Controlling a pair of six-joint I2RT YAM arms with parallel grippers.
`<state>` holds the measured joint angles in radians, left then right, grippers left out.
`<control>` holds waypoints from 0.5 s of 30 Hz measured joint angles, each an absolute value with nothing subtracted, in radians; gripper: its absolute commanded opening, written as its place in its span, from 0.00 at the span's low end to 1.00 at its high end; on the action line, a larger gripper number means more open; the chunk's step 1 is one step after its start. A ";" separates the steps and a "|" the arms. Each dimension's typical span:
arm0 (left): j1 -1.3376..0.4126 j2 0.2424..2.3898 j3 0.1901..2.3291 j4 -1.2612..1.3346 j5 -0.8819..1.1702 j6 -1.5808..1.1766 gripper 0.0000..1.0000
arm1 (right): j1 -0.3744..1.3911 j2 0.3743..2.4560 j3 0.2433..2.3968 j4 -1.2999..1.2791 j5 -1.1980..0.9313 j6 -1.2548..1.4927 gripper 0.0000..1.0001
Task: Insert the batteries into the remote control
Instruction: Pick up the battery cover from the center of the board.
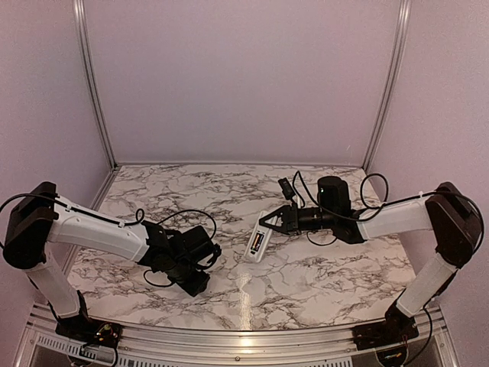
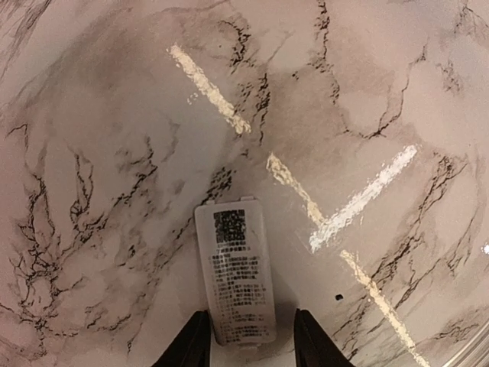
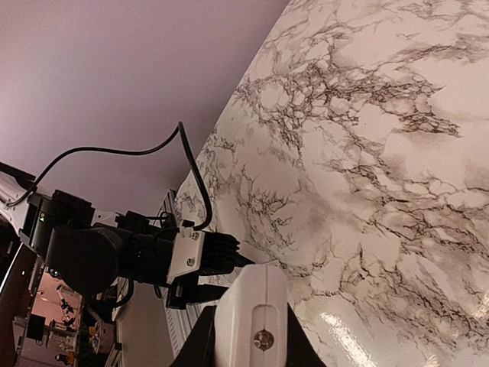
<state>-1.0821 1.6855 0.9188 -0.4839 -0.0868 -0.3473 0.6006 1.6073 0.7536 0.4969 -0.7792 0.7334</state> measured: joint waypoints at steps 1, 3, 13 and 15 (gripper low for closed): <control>-1.082 1.686 0.919 -0.484 -0.087 -0.348 0.34 | 0.601 1.610 0.752 0.502 -0.779 0.734 0.00; -1.082 1.686 0.919 -0.484 -0.088 -0.347 0.31 | 0.601 1.618 0.747 0.521 -0.781 0.740 0.00; -1.072 1.692 0.946 -0.481 -0.088 -0.352 0.21 | 0.600 1.692 0.683 0.643 -0.796 0.815 0.00; -1.069 1.694 0.972 -0.480 -0.088 -0.352 0.20 | 0.600 1.700 0.680 0.661 -0.795 0.824 0.00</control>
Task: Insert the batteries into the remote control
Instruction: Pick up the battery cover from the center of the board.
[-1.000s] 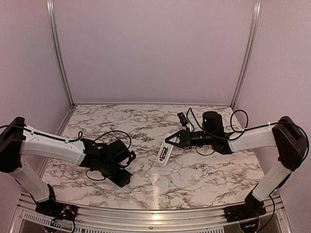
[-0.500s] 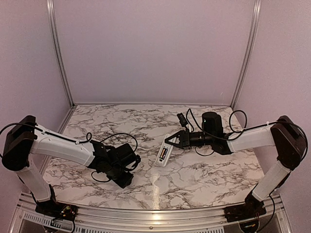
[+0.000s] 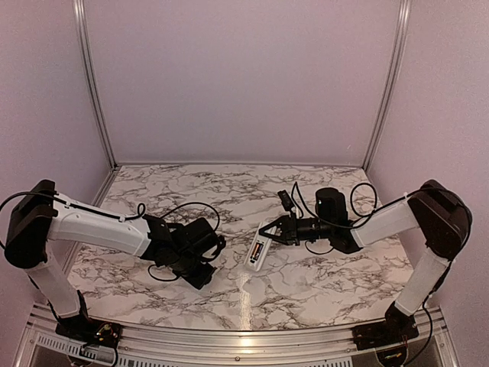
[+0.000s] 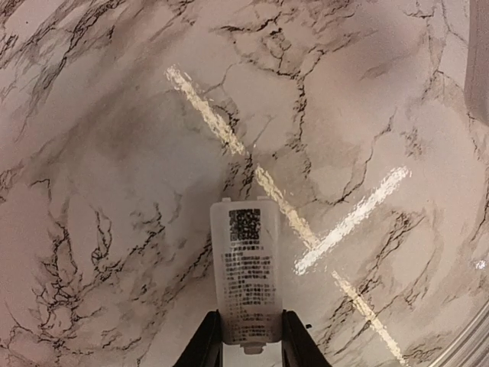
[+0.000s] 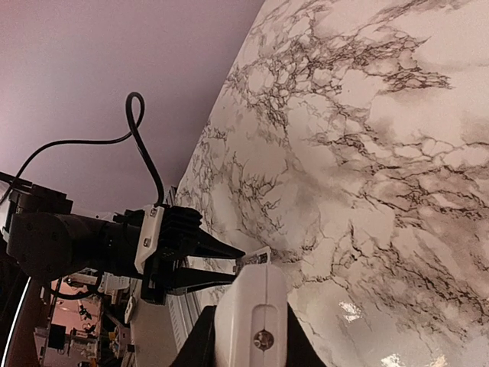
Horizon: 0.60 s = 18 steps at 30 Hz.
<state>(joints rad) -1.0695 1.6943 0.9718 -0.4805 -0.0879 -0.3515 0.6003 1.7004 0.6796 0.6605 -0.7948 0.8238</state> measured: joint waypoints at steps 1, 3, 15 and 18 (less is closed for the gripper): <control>-1.069 1.694 0.986 -0.480 -0.088 -0.352 0.19 | 0.600 1.703 0.678 0.670 -0.794 0.830 0.00; -1.069 1.693 1.014 -0.474 -0.088 -0.352 0.19 | 0.600 1.711 0.674 0.693 -0.793 0.844 0.00; -1.083 1.666 1.130 -0.420 -0.079 -0.352 0.19 | 0.603 1.797 0.666 0.757 -0.727 0.939 0.00; -1.089 1.672 1.145 -0.408 -0.072 -0.352 0.19 | 0.609 1.816 0.666 0.774 -0.710 0.962 0.00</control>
<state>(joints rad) -1.0889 1.6722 1.1454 -0.4080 -0.0715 -0.3519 0.6086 1.8156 0.6662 0.7738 -0.7097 0.9623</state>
